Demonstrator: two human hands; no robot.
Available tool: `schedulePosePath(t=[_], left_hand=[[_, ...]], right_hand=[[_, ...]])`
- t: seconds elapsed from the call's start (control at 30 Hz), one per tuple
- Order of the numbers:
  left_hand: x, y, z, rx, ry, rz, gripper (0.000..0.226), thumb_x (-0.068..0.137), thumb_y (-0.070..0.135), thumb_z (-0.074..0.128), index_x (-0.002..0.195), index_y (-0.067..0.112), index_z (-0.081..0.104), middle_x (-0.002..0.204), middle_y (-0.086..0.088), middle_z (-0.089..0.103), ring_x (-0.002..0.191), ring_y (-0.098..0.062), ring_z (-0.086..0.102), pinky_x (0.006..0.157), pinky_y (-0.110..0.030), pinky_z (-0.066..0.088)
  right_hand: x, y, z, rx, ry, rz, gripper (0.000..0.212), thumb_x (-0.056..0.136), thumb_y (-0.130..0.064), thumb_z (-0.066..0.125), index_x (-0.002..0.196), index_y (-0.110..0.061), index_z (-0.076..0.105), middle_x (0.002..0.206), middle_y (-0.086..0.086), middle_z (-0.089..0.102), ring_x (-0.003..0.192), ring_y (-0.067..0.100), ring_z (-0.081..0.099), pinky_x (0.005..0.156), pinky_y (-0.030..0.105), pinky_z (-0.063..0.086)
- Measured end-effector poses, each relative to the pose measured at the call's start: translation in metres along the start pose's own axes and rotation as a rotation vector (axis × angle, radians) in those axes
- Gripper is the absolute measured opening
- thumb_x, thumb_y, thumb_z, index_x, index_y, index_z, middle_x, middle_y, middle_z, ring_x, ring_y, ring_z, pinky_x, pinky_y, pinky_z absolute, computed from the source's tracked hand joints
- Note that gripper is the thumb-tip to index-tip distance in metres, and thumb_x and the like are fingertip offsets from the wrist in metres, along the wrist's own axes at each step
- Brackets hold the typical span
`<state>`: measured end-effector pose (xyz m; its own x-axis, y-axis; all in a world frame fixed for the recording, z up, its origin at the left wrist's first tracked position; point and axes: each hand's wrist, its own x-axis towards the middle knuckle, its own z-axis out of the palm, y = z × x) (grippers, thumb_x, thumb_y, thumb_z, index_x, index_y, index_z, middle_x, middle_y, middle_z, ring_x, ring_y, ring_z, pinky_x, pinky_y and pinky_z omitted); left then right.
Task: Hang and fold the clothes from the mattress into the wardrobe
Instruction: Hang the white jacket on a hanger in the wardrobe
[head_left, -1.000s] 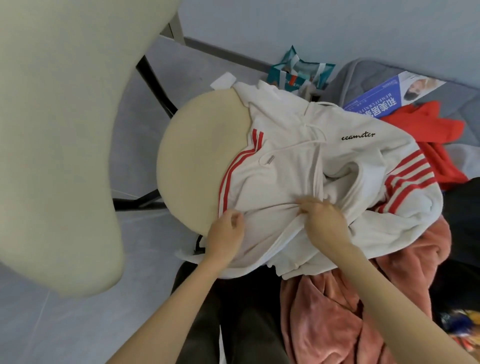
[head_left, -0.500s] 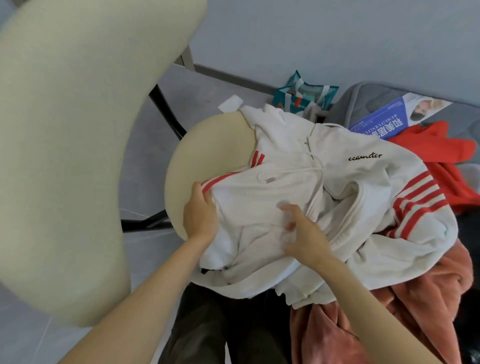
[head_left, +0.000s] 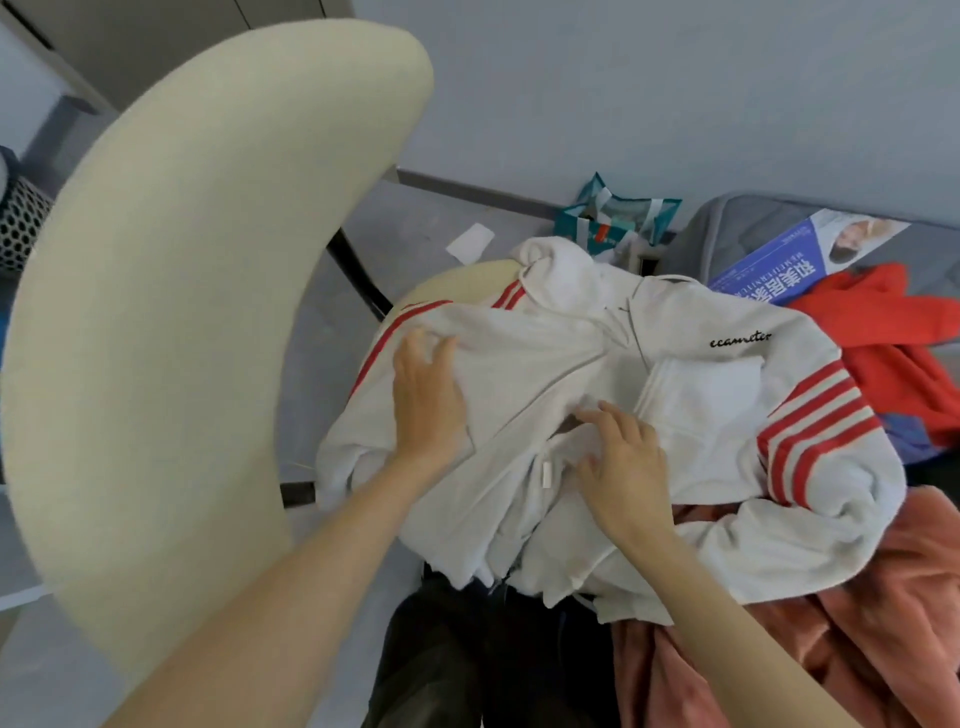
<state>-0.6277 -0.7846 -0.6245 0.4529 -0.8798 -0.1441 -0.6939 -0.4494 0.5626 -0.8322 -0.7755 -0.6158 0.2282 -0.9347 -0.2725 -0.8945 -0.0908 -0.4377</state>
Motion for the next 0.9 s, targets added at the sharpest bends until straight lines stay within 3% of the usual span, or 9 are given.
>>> schedulePosePath(t=[0.13, 0.23, 0.33, 0.4, 0.47, 0.53, 0.63, 0.73, 0.9], left_hand=[[-0.064, 0.002, 0.038, 0.009, -0.525, 0.002, 0.057, 0.093, 0.039, 0.052, 0.144, 0.029, 0.029, 0.139, -0.005, 0.025, 0.128, -0.027, 0.028, 0.098, -0.038, 0.037], [-0.087, 0.001, 0.056, 0.089, -0.644, -0.174, 0.084, 0.087, 0.045, 0.058, 0.150, 0.031, 0.004, 0.137, -0.008, 0.024, 0.126, -0.031, 0.031, 0.096, -0.042, 0.036], [-0.087, -0.005, 0.060, 0.185, -0.585, -0.286, 0.074, 0.088, 0.047, 0.056, 0.147, 0.027, 0.016, 0.135, -0.012, 0.031, 0.122, -0.033, 0.036, 0.095, -0.044, 0.037], [-0.083, -0.008, 0.062, 0.273, -0.554, -0.263, 0.048, 0.092, 0.046, 0.052, 0.132, 0.021, 0.042, 0.130, -0.012, 0.038, 0.120, -0.032, 0.037, 0.097, -0.043, 0.035], [-0.079, -0.006, 0.056, 0.350, -0.515, -0.164, 0.033, 0.097, 0.040, 0.042, 0.115, 0.015, 0.054, 0.121, -0.011, 0.043, 0.114, -0.030, 0.041, 0.095, -0.038, 0.035], [-0.074, 0.003, 0.042, 0.187, -0.458, -0.146, 0.024, 0.100, 0.026, 0.036, 0.103, 0.009, 0.053, 0.105, -0.011, 0.055, 0.096, -0.028, 0.053, 0.083, -0.037, 0.045], [-0.056, 0.024, 0.015, 0.129, -0.228, -0.082, 0.011, 0.097, 0.014, 0.035, 0.091, 0.010, 0.043, 0.084, -0.009, 0.057, 0.074, -0.026, 0.052, 0.064, -0.037, 0.043], [-0.030, 0.063, -0.001, -0.058, -0.050, 0.023, 0.010, 0.095, 0.020, 0.046, 0.095, 0.010, 0.048, 0.088, -0.005, 0.057, 0.083, -0.029, 0.055, 0.070, -0.037, 0.043], [-0.030, 0.077, 0.039, 0.123, -0.933, -0.054, 0.070, 0.074, 0.041, 0.074, 0.132, 0.010, 0.049, 0.133, -0.006, 0.055, 0.117, -0.025, 0.054, 0.096, -0.034, 0.044]], right_hand=[[-0.018, 0.027, -0.017, -0.180, 0.253, 0.028, 0.057, 0.059, 0.003, 0.063, 0.114, -0.010, 0.055, 0.130, 0.014, 0.052, 0.113, 0.039, 0.049, 0.093, 0.050, 0.040], [-0.035, 0.042, -0.022, 0.049, 0.310, 0.227, 0.062, 0.077, -0.021, 0.072, 0.127, -0.008, 0.039, 0.131, 0.016, 0.042, 0.119, 0.037, 0.041, 0.100, 0.043, 0.033], [-0.036, 0.043, -0.020, 0.373, 0.135, 0.618, 0.092, 0.074, -0.048, 0.075, 0.142, -0.010, 0.026, 0.146, 0.012, 0.025, 0.137, 0.034, 0.021, 0.110, 0.052, 0.021], [-0.024, 0.041, -0.018, 0.344, 0.080, 0.653, 0.061, 0.080, -0.048, 0.070, 0.120, -0.008, 0.048, 0.144, 0.011, 0.027, 0.133, 0.035, 0.024, 0.108, 0.053, 0.021], [-0.017, 0.038, -0.018, 0.388, 0.136, 0.530, 0.024, 0.089, -0.029, 0.063, 0.089, -0.008, 0.051, 0.126, 0.013, 0.045, 0.117, 0.031, 0.043, 0.100, 0.041, 0.032], [-0.020, 0.030, -0.028, 0.574, 0.140, 0.374, 0.003, 0.095, -0.014, 0.050, 0.097, -0.013, 0.051, 0.091, 0.004, 0.058, 0.082, 0.010, 0.055, 0.075, 0.028, 0.043], [-0.041, 0.022, -0.057, 0.672, 0.146, 0.227, 0.013, 0.089, -0.019, 0.040, 0.096, -0.015, 0.051, 0.065, 0.014, 0.050, 0.052, 0.008, 0.039, 0.053, 0.031, 0.037], [-0.059, 0.032, -0.079, 0.429, 0.053, 0.051, 0.007, 0.084, -0.024, 0.042, 0.084, -0.030, 0.044, 0.057, 0.002, 0.046, 0.049, 0.012, 0.043, 0.052, 0.036, 0.037], [-0.080, 0.045, -0.074, 0.152, -0.692, 0.141, 0.025, 0.094, -0.049, 0.044, 0.102, -0.032, 0.061, 0.081, -0.013, 0.056, 0.080, 0.010, 0.054, 0.074, 0.024, 0.039]])
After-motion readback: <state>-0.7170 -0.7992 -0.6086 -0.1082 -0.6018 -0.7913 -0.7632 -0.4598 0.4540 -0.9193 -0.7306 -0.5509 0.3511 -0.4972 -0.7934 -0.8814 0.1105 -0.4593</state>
